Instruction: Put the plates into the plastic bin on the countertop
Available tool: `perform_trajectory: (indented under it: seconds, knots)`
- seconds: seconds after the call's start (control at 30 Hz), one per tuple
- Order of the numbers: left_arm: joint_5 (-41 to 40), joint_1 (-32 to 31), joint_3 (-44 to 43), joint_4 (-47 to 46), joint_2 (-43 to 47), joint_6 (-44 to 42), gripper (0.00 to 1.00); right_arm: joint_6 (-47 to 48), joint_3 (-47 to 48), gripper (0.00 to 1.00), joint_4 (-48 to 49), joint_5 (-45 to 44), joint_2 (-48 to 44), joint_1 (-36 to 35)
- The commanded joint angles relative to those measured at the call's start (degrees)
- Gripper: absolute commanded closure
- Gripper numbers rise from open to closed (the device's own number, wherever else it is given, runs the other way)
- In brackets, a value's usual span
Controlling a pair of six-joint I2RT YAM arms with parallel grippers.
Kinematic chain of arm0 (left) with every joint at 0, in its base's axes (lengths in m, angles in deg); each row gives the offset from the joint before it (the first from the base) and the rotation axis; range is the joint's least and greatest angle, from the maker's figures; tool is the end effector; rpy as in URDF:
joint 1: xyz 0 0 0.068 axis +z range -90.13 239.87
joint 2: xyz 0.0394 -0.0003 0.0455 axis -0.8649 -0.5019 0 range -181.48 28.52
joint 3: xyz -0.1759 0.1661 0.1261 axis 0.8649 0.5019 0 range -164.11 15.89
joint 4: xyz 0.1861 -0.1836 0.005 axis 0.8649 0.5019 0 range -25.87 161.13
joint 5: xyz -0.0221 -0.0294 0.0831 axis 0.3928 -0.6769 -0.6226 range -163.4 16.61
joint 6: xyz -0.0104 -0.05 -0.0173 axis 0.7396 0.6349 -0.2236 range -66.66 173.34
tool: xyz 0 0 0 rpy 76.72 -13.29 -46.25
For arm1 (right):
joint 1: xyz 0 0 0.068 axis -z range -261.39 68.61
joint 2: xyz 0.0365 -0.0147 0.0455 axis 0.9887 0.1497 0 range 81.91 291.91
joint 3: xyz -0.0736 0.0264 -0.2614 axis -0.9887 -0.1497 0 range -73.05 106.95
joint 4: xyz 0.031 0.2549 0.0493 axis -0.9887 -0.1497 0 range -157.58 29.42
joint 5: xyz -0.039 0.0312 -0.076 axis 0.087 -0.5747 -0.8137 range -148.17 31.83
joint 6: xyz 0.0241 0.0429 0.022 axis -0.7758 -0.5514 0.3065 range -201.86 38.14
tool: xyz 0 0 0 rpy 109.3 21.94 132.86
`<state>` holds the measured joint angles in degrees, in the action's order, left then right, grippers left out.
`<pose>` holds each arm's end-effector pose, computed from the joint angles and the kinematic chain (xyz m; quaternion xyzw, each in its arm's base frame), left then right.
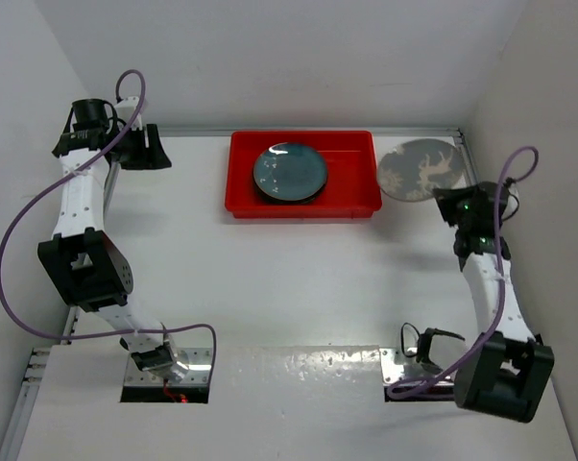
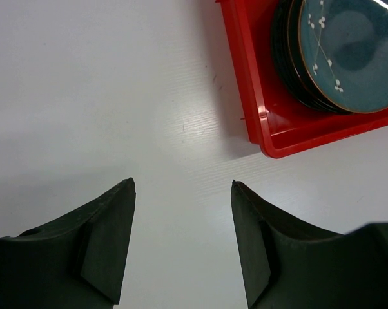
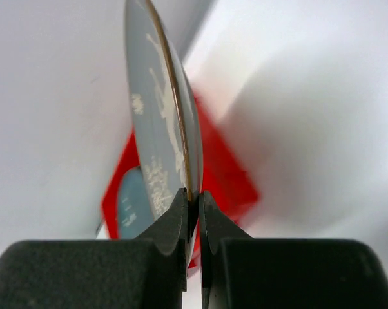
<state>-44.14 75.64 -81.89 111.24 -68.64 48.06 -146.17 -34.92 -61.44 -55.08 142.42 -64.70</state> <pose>0.3604 0.0838 0.3620 0.0111 0.9035 -0.1651 0.3954 0.2306 -0.0671 0.2623 0.5308 0.6444 0.2427 0.4940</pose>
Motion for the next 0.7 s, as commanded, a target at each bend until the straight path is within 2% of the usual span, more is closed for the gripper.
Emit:
perform_trajectory:
  seconds: [0.0,0.03,0.1,0.13,0.33,0.43,0.67]
  knots:
    - [1.15,0.58,-2.15,-0.44,1.19,0.53,0.37,-2.75,7.22,1.0,15.36,1.13,3.11,-7.0]
    - [1.15,0.58,-2.15,-0.44,1.19,0.53,0.37,-2.57,10.09,1.0,15.54,-0.09,5.65,-11.89]
    - [0.63,0.58,-1.63,-0.44,1.8,0.53,0.37,-2.04,12.57,1.0,17.64,-1.07,10.65,-15.18]
    - [0.63,1.1,-1.63,-0.44,1.8,0.53,0.37,-2.04,13.45,1.0,18.43,-1.77,11.99,-20.07]
    - [0.63,1.63,-0.58,-0.44,2.33,0.01,0.37,-3.53,24.79,1.0,21.17,-0.29,27.79,-30.11]
    - [0.63,2.15,-0.57,-0.44,2.33,0.01,0.37,-5.2,30.42,1.0,21.87,2.62,36.04,-32.5]
    - [0.63,2.69,-0.05,-0.44,2.33,-0.52,0.37,-5.82,38.6,1.0,20.03,3.32,45.21,-34.35]
